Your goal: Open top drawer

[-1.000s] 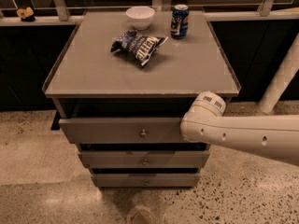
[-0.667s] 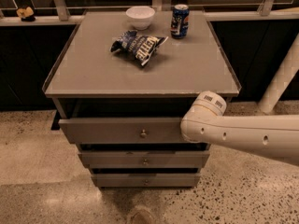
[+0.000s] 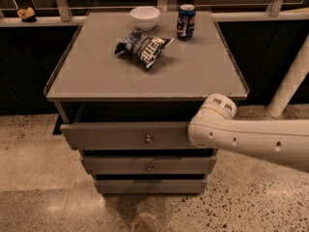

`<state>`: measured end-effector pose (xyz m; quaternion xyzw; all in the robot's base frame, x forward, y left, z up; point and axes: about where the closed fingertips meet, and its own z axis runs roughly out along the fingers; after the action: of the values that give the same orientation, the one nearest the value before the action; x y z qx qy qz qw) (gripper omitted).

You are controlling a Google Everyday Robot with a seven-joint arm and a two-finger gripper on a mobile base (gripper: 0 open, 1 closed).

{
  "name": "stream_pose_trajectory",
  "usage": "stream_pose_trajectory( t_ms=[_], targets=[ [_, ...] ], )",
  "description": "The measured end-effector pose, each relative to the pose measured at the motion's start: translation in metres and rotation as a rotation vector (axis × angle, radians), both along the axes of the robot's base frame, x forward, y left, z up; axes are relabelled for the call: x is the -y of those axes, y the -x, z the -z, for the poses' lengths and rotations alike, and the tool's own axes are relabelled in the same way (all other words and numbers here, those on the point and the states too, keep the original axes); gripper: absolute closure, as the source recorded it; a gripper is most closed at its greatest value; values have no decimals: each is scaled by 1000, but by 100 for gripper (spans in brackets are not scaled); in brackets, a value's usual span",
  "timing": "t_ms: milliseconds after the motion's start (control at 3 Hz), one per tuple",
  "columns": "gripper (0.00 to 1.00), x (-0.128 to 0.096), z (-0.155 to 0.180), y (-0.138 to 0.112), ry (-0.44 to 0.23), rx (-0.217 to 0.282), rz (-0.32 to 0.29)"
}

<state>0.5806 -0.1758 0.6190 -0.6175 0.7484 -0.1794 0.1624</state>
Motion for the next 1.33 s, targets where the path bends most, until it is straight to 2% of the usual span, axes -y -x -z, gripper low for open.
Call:
stream_pose_trajectory(
  t_ms=[667, 1000, 1333],
  targets=[
    [100, 2, -4, 20, -19, 0, 27],
    [100, 3, -6, 20, -20, -1, 29],
    [100, 4, -16, 29, -29, 16, 42]
  ],
)
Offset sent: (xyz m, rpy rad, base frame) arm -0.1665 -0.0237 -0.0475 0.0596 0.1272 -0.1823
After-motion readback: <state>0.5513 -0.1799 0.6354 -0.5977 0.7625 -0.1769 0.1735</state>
